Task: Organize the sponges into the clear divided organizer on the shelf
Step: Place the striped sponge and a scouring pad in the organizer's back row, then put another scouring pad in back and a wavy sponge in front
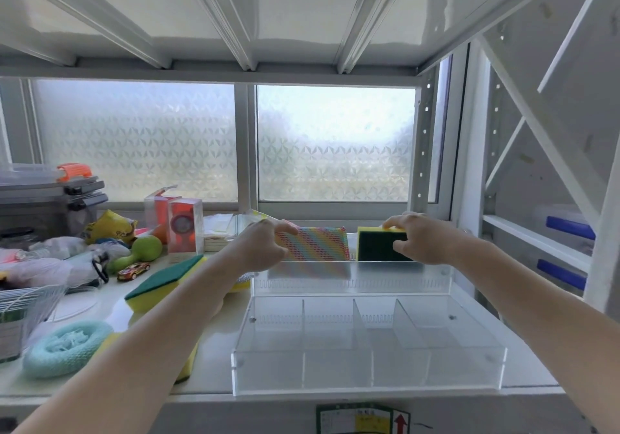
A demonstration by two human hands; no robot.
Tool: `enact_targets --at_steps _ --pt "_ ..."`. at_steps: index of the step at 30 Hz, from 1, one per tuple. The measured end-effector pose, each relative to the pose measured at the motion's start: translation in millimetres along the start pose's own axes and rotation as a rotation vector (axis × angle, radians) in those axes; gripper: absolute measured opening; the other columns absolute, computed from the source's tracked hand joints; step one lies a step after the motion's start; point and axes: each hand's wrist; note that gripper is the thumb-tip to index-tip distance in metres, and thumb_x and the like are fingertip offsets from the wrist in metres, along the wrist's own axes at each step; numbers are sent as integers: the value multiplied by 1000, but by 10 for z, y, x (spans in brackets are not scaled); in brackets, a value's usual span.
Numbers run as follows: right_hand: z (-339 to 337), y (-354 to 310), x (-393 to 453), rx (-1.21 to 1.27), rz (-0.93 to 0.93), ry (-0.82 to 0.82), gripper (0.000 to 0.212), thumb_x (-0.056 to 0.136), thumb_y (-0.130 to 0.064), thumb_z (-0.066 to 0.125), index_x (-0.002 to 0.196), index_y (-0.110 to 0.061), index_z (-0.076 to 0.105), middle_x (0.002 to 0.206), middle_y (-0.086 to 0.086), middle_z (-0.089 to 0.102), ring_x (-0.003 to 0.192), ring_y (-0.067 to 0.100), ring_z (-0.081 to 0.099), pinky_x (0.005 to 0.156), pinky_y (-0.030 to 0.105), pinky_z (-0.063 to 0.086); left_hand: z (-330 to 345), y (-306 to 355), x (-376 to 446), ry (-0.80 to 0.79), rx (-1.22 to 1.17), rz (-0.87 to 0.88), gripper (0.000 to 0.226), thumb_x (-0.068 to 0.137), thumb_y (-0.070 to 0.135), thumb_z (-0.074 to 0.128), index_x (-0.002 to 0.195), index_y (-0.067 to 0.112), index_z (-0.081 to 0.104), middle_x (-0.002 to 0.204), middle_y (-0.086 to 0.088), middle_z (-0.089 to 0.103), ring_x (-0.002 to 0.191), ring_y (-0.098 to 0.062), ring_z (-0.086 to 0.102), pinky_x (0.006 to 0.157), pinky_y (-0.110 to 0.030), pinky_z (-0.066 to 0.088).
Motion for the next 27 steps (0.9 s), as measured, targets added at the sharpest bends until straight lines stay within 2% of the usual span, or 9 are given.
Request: enact_targets --at_steps 3,7,10,14,16,19,21,24,27 --pt "-30 -40 -18 9 -12 12 49 91 -24 49 139 -25 41 142 5 44 118 19 48 93 29 41 -16 -30 -7 21 -8 -15 46 82 9 58 125 22 56 131 -3 56 101 -11 48 86 -17 33" --pt "-145 -264 -33 43 -117 109 52 89 -22 55 140 -19 42 145 6 42 133 24 40 109 37 34 -159 -132 -90 73 -13 -50 44 83 13 58 126 22 55 139 -6 50 121 -21 49 95 -23 34" --pt "-205 -637 -37 49 -248 186 52 88 -26 60 137 -19 45 141 5 46 131 23 41 107 36 35 -366 -314 -217 97 16 -109 51 85 12 56 134 20 46 146 -7 42 113 -27 54 95 -30 39" --pt "-167 -1274 -16 59 -424 227 54 86 -31 61 136 -20 45 139 4 46 129 20 42 100 31 36 -664 -672 -443 103 57 -222 72 85 13 54 147 23 18 149 -9 36 123 -26 46 102 -32 36" --pt "-98 -1584 7 63 -491 217 55 86 -33 61 136 -20 44 138 4 47 128 20 42 98 29 36 -777 -828 -594 92 44 -292 81 87 18 56 149 24 6 147 -9 38 121 -26 46 97 -29 34" --pt "52 -1986 53 38 -542 145 59 85 -35 62 138 -15 43 141 4 45 129 19 41 97 24 33 -861 -1052 -788 64 44 -350 94 84 29 61 148 27 -7 146 -9 40 129 -26 42 102 -31 33" --pt "193 -2218 95 -3 -543 87 62 83 -38 64 137 -14 43 141 6 45 127 22 44 103 30 37 -839 -1152 -883 7 63 -369 97 82 32 64 148 26 -7 153 -5 28 136 -24 34 105 -30 29" --pt "409 -2493 121 -80 -525 27 63 78 -43 66 131 -15 46 127 8 52 118 25 50 87 33 45 -729 -1272 -904 -94 47 -386 101 79 36 68 148 27 -4 157 -3 15 140 -23 25 109 -29 25" --pt "579 -2668 40 -104 -550 -32 66 77 -49 65 128 -11 47 122 10 53 114 25 52 85 31 43 -654 -1346 -853 -171 22 -369 99 78 30 68 149 24 -2 158 -2 12 142 -19 20 112 -28 21"
Point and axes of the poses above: each hand's wrist, its own x-axis towards the middle knuckle, its own z-axis out of the palm, y = z × x
